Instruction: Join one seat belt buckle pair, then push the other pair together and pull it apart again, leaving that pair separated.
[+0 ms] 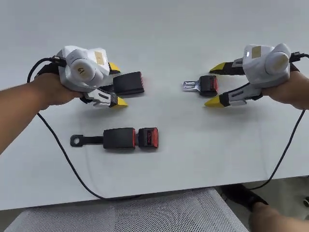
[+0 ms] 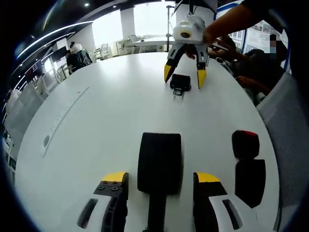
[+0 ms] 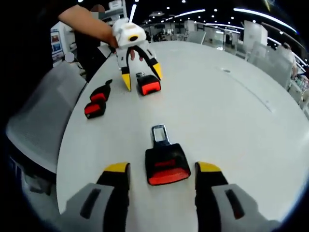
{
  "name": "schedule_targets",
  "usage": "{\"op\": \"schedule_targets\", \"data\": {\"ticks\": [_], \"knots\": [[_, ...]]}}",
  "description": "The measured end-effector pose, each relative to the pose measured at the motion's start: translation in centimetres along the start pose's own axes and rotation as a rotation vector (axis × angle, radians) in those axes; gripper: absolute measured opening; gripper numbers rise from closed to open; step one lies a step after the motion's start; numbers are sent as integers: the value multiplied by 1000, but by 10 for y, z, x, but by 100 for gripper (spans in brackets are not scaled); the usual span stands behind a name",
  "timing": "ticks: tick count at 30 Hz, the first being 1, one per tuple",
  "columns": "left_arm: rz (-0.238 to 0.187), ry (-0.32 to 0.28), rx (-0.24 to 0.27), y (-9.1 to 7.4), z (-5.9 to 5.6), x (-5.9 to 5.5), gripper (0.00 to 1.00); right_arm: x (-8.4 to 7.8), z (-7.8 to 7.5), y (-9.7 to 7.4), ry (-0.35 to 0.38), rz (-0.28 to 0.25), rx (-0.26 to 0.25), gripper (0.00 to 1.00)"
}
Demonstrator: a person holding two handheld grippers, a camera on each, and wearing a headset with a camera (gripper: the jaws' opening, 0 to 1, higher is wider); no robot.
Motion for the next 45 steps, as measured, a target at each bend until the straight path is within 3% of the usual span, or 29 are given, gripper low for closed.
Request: {"op": "schedule_targets", "data": {"ticks": [3, 6, 10, 14, 20, 25, 32, 45], "knots": [[-1, 37, -18, -1, -1, 1, 41, 0, -1, 2, -46, 10, 8, 49], [1, 59, -11, 2, 1, 0, 34, 0, -3, 4, -57, 15, -1, 46], [0, 80, -35, 5, 0, -2, 34, -1, -8, 4, -59, 7, -16, 37], [10, 155, -50, 7, -2, 0, 34, -2, -8, 3, -69, -24, -7, 36], [31, 197, -103, 7, 0, 2, 33, -2, -8, 3, -95, -54, 5, 35], [46, 199, -131, 7, 4, 2, 33, -2, -8, 2, -83, -95, 2, 35], [26, 152, -136, 4, 7, 2, 33, 0, -8, 5, -55, -141, -17, 35], [40, 145, -136, 3, 6, 6, 33, 14, -7, 19, -47, -171, -24, 35]]}}
Point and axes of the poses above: the centre of the closed fingertips' face, and the gripper's own axes: y roughly forward along the fingers, z roughly to its left, x roughly out of its top, the point moved 4 cm from there along -y, roughly backward along the fingers, and after that the axes turned 14 degrees about -y, right-handed, at the moved point
